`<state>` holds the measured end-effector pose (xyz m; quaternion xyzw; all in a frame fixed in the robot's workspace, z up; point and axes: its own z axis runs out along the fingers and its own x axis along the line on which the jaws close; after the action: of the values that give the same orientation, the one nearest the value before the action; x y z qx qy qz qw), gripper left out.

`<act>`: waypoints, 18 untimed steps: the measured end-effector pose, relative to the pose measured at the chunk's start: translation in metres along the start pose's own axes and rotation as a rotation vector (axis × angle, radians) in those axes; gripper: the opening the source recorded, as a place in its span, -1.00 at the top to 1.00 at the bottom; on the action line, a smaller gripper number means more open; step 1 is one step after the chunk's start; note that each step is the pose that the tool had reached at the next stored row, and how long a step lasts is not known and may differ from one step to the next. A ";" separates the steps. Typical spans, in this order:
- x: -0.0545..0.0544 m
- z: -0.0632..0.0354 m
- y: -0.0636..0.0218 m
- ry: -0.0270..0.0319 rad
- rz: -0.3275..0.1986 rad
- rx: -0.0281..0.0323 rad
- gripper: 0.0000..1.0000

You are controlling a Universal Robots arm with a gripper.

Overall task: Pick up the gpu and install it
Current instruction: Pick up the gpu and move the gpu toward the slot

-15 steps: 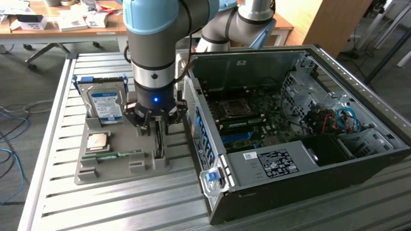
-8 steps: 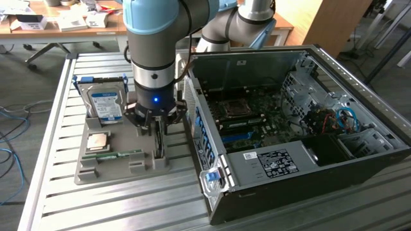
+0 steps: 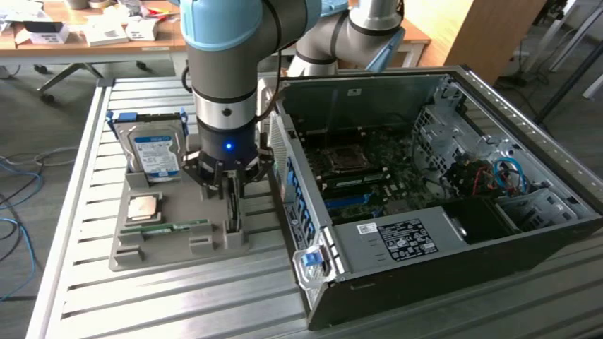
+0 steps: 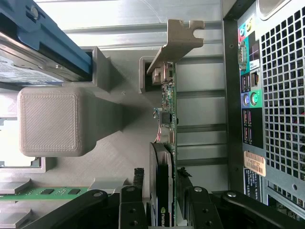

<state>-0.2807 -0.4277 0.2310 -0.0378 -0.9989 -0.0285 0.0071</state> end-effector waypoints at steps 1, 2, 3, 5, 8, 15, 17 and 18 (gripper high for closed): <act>0.000 0.0000 0.0000 0.0001 0.000 0.0000 0.19; 0.000 0.0000 0.0000 0.0000 0.000 0.0000 0.19; 0.000 0.0000 0.0000 0.0000 0.000 0.0000 0.19; 0.000 0.0000 0.0000 0.0000 0.000 0.0000 0.19; 0.000 0.0000 0.0000 0.0000 0.000 0.0000 0.22; 0.000 -0.0001 0.0000 0.0001 0.000 0.0001 0.47; 0.000 0.0000 0.0000 0.0001 0.000 0.0001 0.47; 0.000 0.0000 0.0000 0.0001 0.000 0.0001 0.47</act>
<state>-0.2807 -0.4277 0.2310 -0.0378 -0.9989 -0.0284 0.0071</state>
